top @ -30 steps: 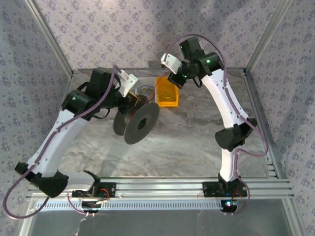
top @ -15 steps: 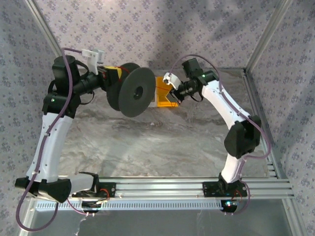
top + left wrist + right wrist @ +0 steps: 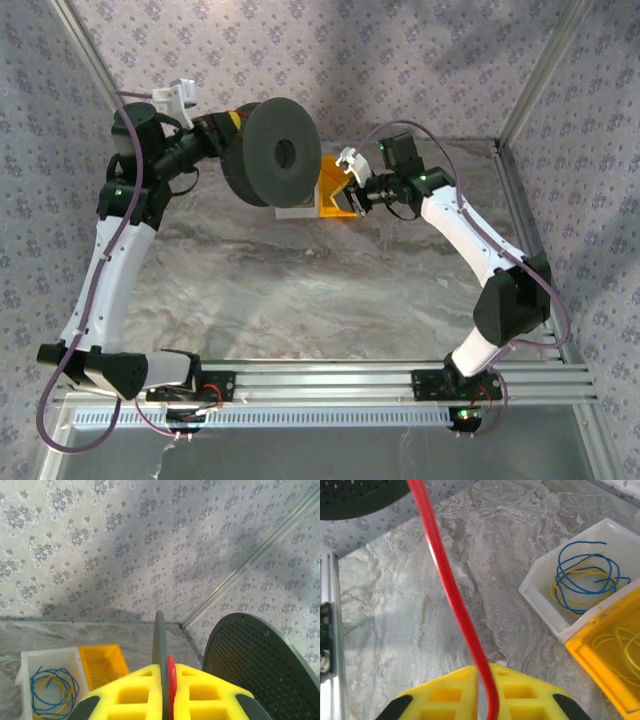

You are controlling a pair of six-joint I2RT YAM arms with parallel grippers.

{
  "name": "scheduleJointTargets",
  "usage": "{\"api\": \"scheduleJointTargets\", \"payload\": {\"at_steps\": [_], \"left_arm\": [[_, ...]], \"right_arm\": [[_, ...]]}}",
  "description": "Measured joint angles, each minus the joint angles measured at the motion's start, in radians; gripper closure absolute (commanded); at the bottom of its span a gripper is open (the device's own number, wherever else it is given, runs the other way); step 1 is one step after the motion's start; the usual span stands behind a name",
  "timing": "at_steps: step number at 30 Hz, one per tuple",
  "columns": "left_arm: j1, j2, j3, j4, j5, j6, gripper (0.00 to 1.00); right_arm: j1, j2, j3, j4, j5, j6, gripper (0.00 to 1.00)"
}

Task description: Wrap the cables

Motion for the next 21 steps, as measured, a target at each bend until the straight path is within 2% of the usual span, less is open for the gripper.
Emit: {"api": "scheduleJointTargets", "payload": {"at_steps": [2,6,16,21], "left_arm": [[0.004,0.000,0.000,0.018,-0.018,-0.024,1.00],[0.016,0.000,0.000,0.100,-0.051,-0.072,1.00],[0.020,0.000,0.001,0.159,-0.069,-0.124,1.00],[0.020,0.000,0.002,0.168,-0.069,-0.135,1.00]], "right_arm": [[0.005,0.000,-0.007,0.009,-0.006,0.016,0.74],[0.017,0.008,-0.039,0.023,-0.022,0.047,0.68],[0.053,0.034,-0.062,0.074,-0.042,0.102,0.70],[0.056,0.034,-0.063,0.086,-0.042,0.116,0.68]]}}
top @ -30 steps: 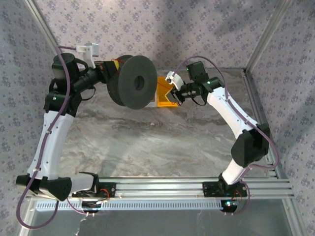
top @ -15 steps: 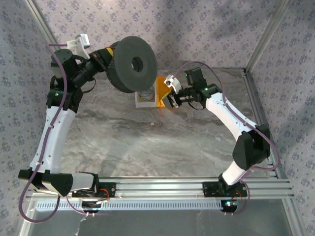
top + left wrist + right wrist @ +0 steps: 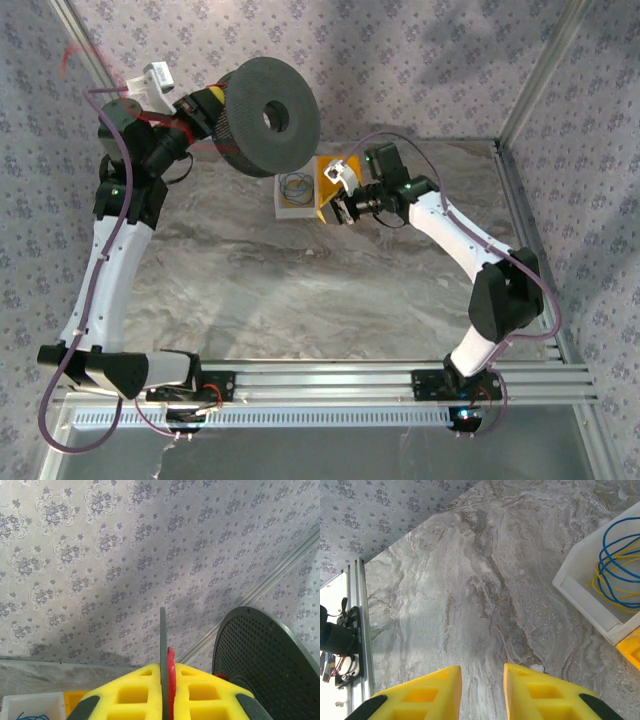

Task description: Wrap the cables

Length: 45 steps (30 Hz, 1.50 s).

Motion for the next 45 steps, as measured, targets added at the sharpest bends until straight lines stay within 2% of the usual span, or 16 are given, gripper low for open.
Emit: {"api": "scheduleJointTargets", "payload": {"at_steps": [4,8,10,13,17,24,28,39,45], "left_arm": [[0.000,0.011,0.032,-0.039,0.000,0.009,1.00],[-0.005,0.027,0.087,-0.128,0.000,0.056,1.00],[-0.018,0.039,0.113,-0.195,-0.007,0.101,1.00],[-0.068,0.058,0.126,-0.294,-0.042,0.184,1.00],[-0.161,0.095,0.108,-0.427,-0.128,0.301,1.00],[-0.306,0.185,0.078,-0.605,-0.340,0.500,1.00],[-0.379,0.230,0.078,-0.658,-0.417,0.589,1.00],[-0.465,0.293,0.083,-0.740,-0.471,0.713,1.00],[-0.471,0.299,0.089,-0.752,-0.472,0.716,1.00]], "right_arm": [[-0.017,-0.009,-0.017,0.002,-0.003,0.012,0.56],[-0.069,-0.065,-0.030,-0.036,-0.004,0.017,0.32],[-0.093,-0.111,-0.029,-0.071,0.001,0.005,0.25],[-0.119,-0.182,0.000,-0.148,0.016,-0.015,0.13],[-0.130,-0.241,0.088,-0.236,0.027,-0.032,0.05],[-0.136,-0.263,0.252,-0.295,0.047,-0.032,0.01],[-0.136,-0.263,0.303,-0.293,0.070,-0.034,0.00],[-0.173,-0.154,0.519,-0.316,0.096,-0.071,0.04],[-0.175,-0.153,0.509,-0.348,0.127,-0.085,0.04]]}}
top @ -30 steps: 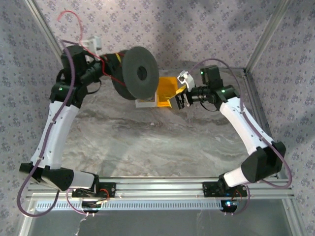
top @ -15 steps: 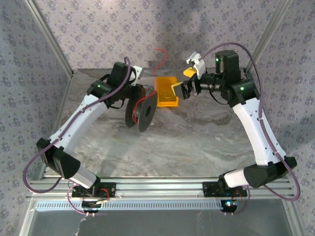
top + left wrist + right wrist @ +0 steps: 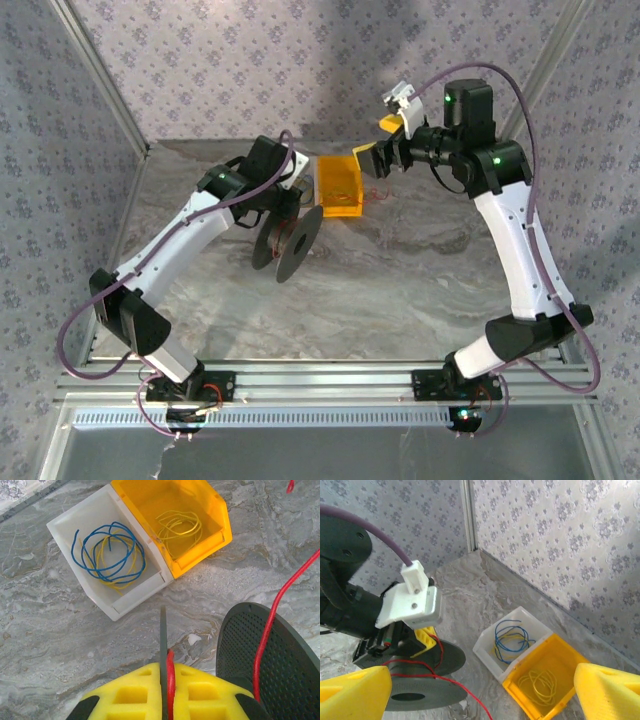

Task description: Wrap the cables

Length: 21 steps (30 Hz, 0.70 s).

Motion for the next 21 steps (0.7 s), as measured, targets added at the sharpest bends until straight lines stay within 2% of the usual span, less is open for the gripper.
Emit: {"api": "scheduleJointTargets", "payload": {"at_steps": [5,12,15,21], "left_arm": [[0.000,0.000,0.010,0.000,0.000,0.000,1.00],[-0.002,0.000,0.013,-0.001,0.000,0.005,1.00],[-0.008,-0.001,0.014,-0.001,0.000,0.009,1.00],[-0.019,-0.001,0.014,0.000,0.002,0.011,1.00]], "right_arm": [[-0.051,-0.061,-0.192,0.024,0.014,0.053,0.04],[-0.234,-0.079,-0.475,0.124,0.036,0.280,0.06],[-0.272,-0.040,-0.500,0.152,0.053,0.335,0.07],[-0.270,0.078,-0.500,0.218,0.079,0.375,0.10]]}}
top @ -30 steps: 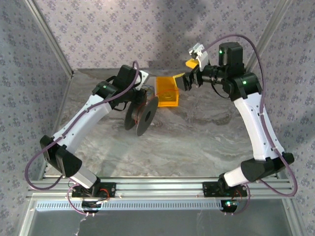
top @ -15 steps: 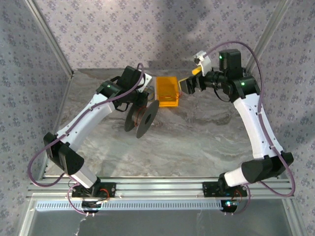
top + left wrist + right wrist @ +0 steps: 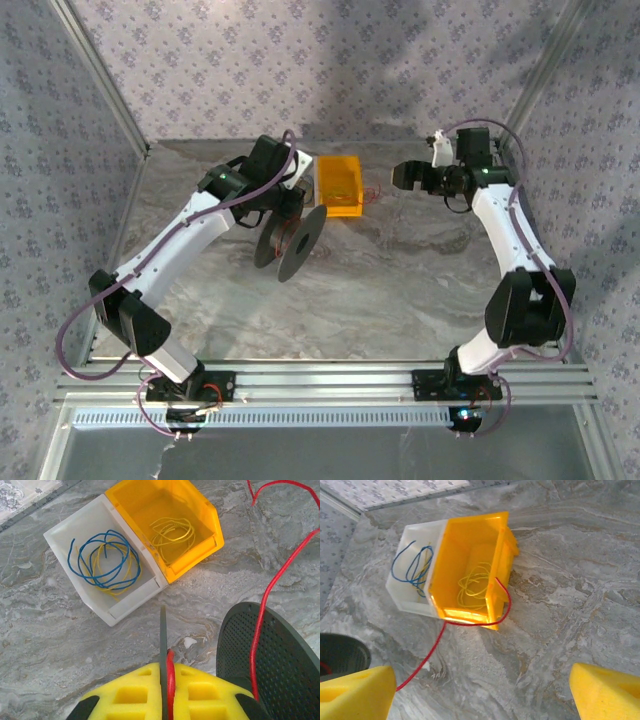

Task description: Wrap the cables

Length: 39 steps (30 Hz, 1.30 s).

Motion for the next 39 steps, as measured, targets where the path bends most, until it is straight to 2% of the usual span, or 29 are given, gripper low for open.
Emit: {"api": "scheduleJointTargets", "payload": {"at_steps": [12,21,30,39], "left_arm": [[-0.016,0.000,0.011,-0.002,0.002,0.000,1.00],[-0.023,0.000,0.039,-0.016,0.005,0.000,1.00],[-0.029,0.000,0.046,-0.027,0.010,0.000,1.00],[-0.029,0.000,0.053,-0.028,0.010,0.000,1.00]], "right_arm": [[0.052,0.242,0.104,0.026,0.085,-0.010,0.12],[0.084,0.328,0.144,0.040,0.095,-0.026,0.18],[0.084,0.385,0.200,0.040,0.095,-0.036,0.41],[0.084,0.397,0.216,0.040,0.090,-0.036,0.75]]}}
